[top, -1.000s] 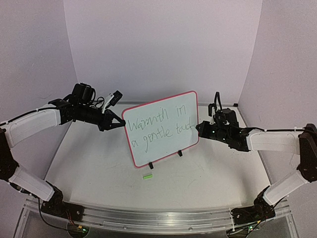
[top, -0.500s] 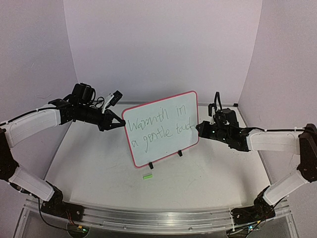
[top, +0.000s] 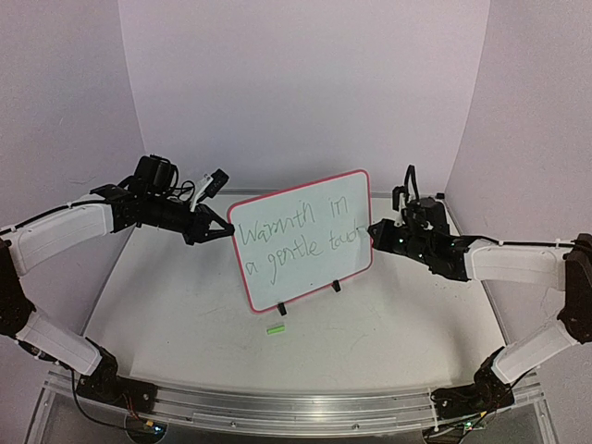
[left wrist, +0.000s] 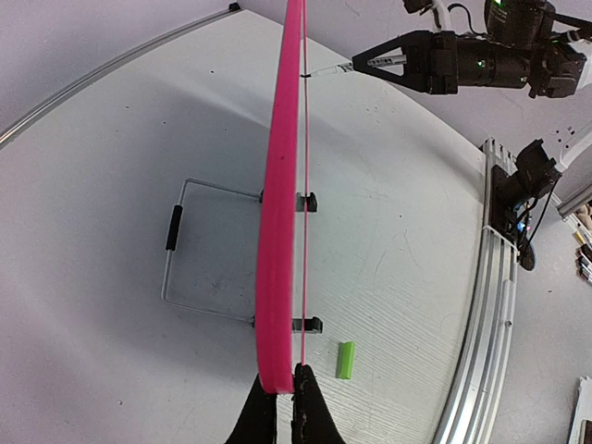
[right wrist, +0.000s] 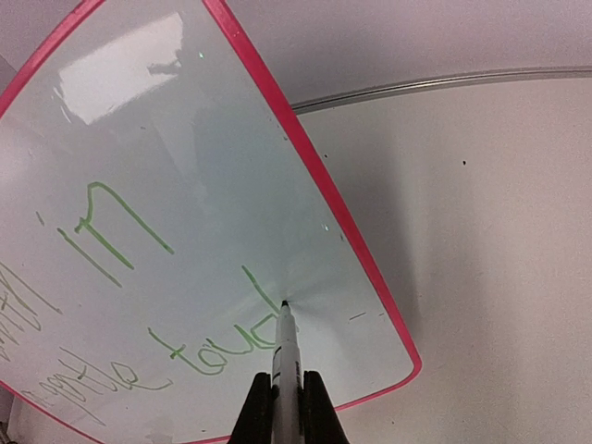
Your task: Write a sentence on the whiteboard
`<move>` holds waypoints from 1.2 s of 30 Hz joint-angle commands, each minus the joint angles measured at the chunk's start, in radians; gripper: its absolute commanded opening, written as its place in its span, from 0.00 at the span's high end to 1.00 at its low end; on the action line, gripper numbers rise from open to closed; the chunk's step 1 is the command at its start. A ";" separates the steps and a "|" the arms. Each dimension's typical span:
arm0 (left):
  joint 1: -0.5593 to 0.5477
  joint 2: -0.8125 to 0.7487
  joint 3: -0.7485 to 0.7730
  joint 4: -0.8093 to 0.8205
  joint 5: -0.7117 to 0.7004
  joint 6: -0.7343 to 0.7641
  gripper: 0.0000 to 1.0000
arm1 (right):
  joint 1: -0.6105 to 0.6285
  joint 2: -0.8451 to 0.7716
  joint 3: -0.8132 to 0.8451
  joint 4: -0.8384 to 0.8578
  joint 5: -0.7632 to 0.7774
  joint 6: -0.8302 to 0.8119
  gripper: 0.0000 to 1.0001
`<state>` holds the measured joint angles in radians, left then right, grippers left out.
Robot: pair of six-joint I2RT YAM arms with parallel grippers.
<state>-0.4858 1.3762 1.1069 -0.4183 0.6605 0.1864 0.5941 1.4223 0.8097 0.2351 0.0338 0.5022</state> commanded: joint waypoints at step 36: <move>-0.023 0.048 -0.015 -0.111 -0.050 0.048 1.00 | -0.003 0.040 -0.040 0.047 0.066 0.028 1.00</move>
<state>-0.4859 1.3762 1.1069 -0.4180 0.6617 0.1860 0.5941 1.4570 0.7647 0.2607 0.0898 0.5247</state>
